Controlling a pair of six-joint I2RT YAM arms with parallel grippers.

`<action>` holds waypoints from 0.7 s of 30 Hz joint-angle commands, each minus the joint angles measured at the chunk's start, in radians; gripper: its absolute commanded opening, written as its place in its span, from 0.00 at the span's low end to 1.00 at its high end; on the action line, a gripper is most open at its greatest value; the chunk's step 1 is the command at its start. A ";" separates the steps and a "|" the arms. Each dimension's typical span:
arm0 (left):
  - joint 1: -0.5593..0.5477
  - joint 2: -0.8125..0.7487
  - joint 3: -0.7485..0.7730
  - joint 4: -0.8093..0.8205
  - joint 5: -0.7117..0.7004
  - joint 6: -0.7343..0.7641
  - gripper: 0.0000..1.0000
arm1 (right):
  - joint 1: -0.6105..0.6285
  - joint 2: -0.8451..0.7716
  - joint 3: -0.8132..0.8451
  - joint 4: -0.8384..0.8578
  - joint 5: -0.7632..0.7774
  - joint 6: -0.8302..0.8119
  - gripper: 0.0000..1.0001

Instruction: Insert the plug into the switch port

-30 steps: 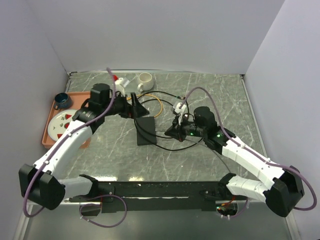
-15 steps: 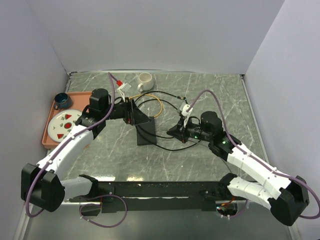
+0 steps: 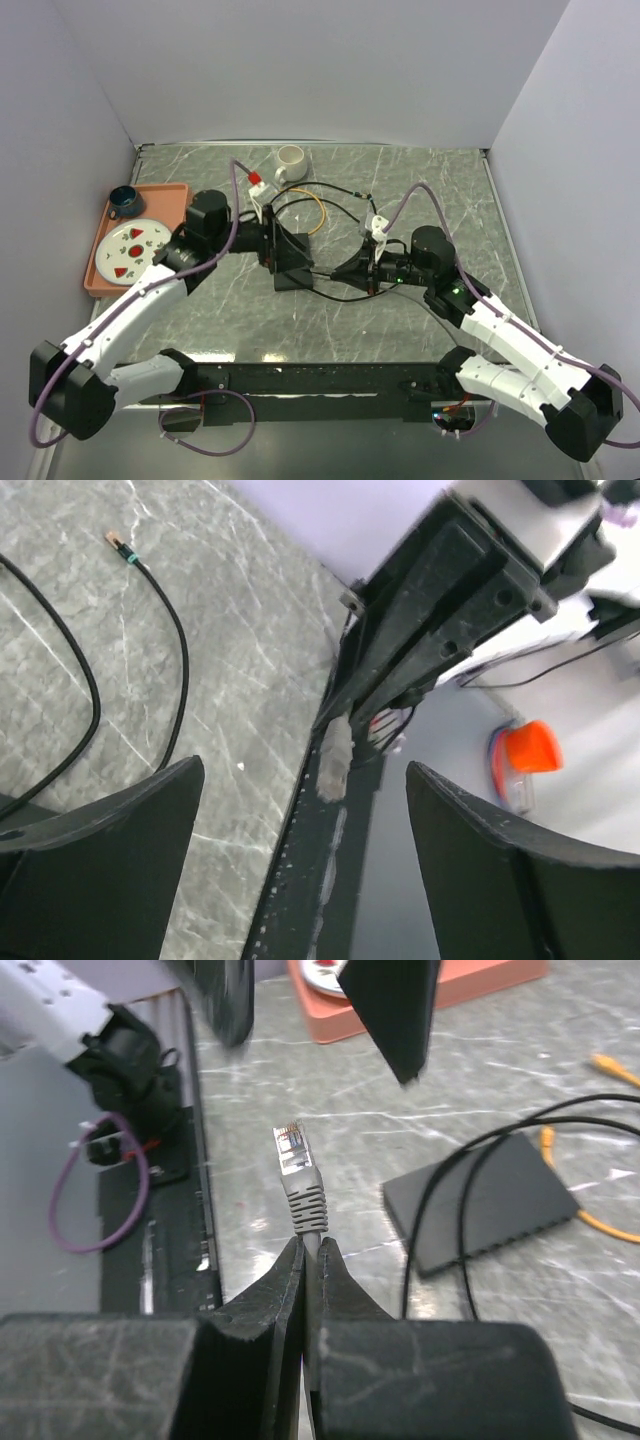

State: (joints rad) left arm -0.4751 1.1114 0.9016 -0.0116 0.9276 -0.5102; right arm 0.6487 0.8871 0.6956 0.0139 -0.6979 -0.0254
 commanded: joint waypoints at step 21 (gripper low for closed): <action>-0.105 -0.225 -0.027 0.004 -0.460 0.124 0.80 | -0.261 0.342 0.073 0.788 -0.725 0.944 0.00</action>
State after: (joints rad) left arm -0.5720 0.8936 0.8680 -0.0483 0.4919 -0.3828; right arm 0.3923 1.2049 0.7483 0.4961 -1.3102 0.6533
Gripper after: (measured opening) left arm 0.799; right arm 0.045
